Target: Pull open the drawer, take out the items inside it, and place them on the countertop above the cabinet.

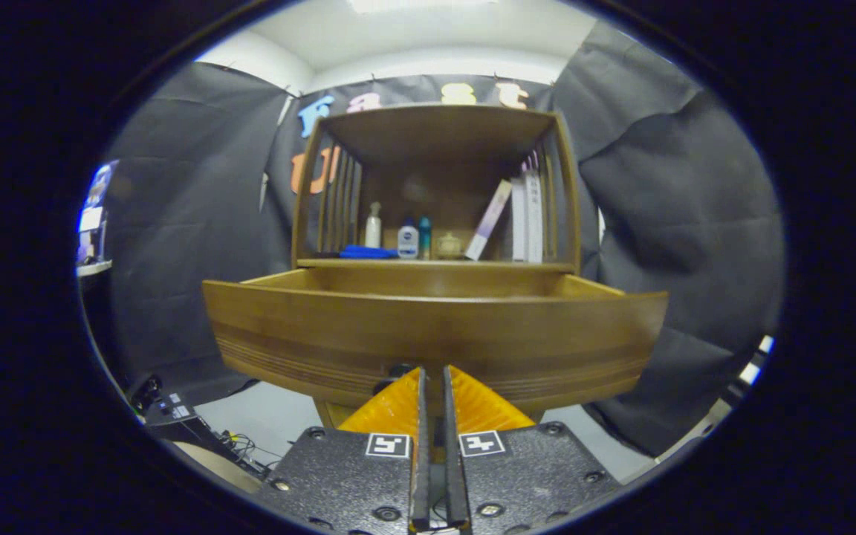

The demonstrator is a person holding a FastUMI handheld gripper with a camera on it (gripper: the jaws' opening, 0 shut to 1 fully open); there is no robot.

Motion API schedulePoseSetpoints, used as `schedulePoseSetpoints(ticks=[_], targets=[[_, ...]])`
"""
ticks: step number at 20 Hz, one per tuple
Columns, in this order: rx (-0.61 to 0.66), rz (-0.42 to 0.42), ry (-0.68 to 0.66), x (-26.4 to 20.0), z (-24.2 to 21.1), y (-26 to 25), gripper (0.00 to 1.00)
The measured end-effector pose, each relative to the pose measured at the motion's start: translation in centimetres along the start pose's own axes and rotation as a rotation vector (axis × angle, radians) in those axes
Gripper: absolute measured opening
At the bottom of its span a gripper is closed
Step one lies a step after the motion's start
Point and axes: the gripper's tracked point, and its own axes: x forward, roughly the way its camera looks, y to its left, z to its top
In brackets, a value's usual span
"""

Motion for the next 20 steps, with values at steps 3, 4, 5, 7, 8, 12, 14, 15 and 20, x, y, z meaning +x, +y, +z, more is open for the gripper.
schedulePoseSetpoints(ticks=[3,4,5,7,8,12,14,15,20], targets=[[0.067,0.048,0.014,-0.4,1.5,1.1,0.14],[0.082,0.064,0.031,0.0,2.3,1.5,0.20],[0.092,0.080,0.038,0.2,3.3,1.8,0.26],[0.105,0.109,0.047,0.4,5.4,2.2,0.47],[0.104,0.122,0.050,0.7,6.4,2.4,0.58],[0.071,0.153,0.095,1.8,8.9,3.0,0.80],[0.063,0.165,0.129,3.0,9.6,2.9,0.80],[0.065,0.170,0.152,3.7,9.8,2.8,0.80],[0.079,0.185,0.252,7.8,10.6,1.8,0.80]])
